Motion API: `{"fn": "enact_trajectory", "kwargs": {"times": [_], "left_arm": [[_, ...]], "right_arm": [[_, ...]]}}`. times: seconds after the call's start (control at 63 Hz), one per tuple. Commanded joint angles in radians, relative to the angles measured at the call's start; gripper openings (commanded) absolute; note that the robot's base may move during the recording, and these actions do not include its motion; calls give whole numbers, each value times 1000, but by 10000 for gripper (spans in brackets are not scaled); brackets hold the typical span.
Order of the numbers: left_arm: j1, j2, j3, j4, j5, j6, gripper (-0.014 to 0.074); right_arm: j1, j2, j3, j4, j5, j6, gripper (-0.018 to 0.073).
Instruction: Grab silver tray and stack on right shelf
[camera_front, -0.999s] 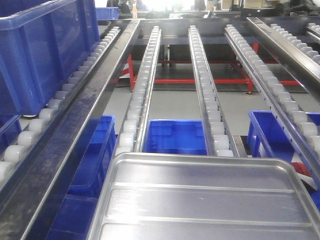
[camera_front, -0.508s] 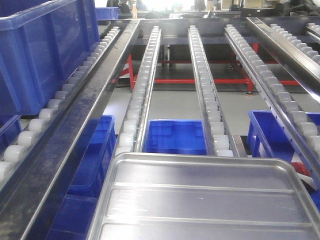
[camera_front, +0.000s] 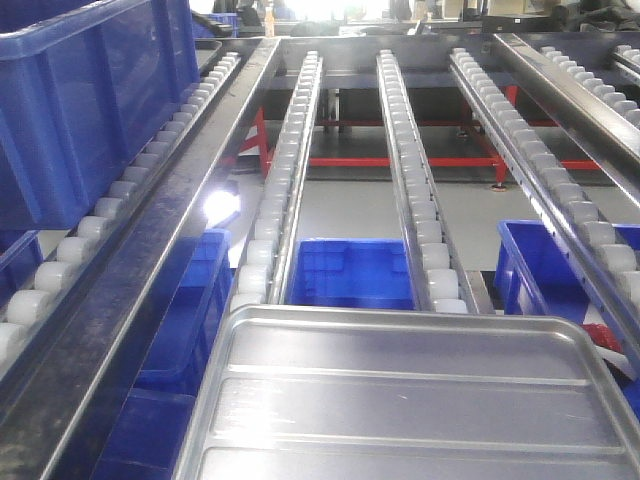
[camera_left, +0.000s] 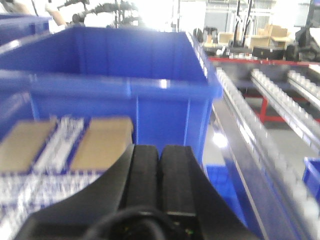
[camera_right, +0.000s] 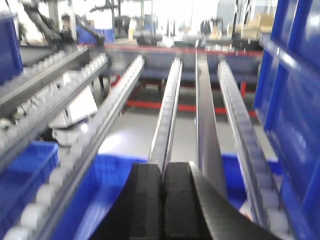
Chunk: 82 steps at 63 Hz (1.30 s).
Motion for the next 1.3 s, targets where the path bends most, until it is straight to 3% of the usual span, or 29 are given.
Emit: {"fn": "enact_trajectory", "kwargs": {"times": [0.0,0.159,0.27,0.365,0.492,0.666,0.73,0.857,0.983,1.11,1.285], "left_arm": [[2,38,-154,-10,16,-6,-93],[-36,204,-428,-22,293,-6,-92],[-81,355,-572,-90,471,-4,-90],[-136,484,-655,-143,540,25,-90],[-232,628,-713,-267,565,185,-55],[-378,792,-736,-371,558,204,292],[-426,847,-736,-416,558,204,351],[-530,966,-736,-545,558,204,349],[-615,1064,-736,-556,527,204,349],[-620,1146,-738,-633,530,202,349],[-620,1231,-795,-626,619,177,349]], "right_arm": [[3,-14,-101,-4,-95,-8,57],[3,61,-264,-4,49,7,57],[3,149,-347,-1,104,9,60],[5,216,-391,19,127,9,60],[38,286,-427,51,178,9,101],[128,350,-451,111,265,9,345],[171,377,-453,134,290,9,414],[267,456,-453,197,371,9,485],[353,552,-453,294,422,9,488],[402,638,-453,332,410,9,488],[406,734,-477,357,526,9,488]]}}
